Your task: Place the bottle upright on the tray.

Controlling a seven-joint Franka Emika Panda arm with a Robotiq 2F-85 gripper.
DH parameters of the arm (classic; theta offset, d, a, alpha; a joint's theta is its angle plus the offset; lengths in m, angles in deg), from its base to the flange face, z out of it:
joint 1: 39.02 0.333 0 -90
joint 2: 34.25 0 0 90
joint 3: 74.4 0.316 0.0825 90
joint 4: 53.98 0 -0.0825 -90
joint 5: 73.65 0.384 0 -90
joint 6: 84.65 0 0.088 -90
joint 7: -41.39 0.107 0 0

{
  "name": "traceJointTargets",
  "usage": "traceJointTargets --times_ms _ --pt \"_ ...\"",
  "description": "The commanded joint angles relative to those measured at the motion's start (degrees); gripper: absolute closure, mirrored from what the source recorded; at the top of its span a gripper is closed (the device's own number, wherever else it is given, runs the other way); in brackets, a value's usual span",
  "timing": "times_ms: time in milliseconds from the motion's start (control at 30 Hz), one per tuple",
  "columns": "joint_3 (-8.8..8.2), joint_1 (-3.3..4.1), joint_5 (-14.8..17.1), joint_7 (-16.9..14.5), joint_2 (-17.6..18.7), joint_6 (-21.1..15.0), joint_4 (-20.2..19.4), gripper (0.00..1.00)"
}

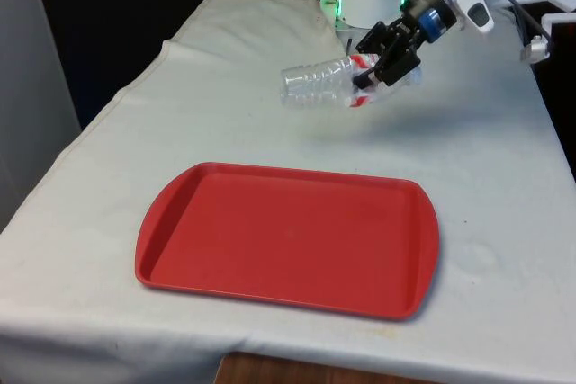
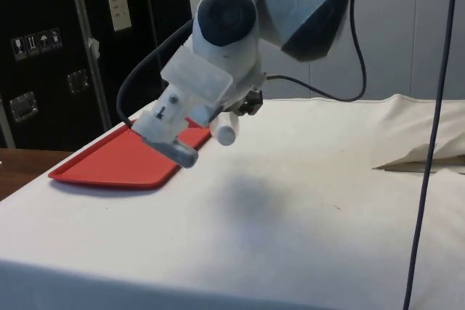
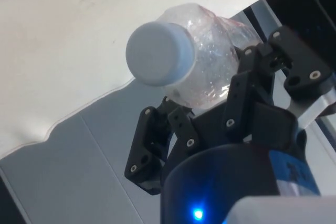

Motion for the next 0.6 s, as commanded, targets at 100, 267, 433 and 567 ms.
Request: traceJointTargets --times_ms 100,267,433,567 --pt "-0.80 -0.69 0.7 -0.9 -0.2 -2.3 0.6 0.67" --pt "-1.43 -0.86 1.1 -1.4 -0.5 -3.3 0.9 0.67" --pt "-1.83 -0.80 2.6 -2.6 -1.8 -3.7 1.0 0.67" --pt "-1.89 -0.86 3.3 -3.3 -2.6 -3.7 1.1 0.67"
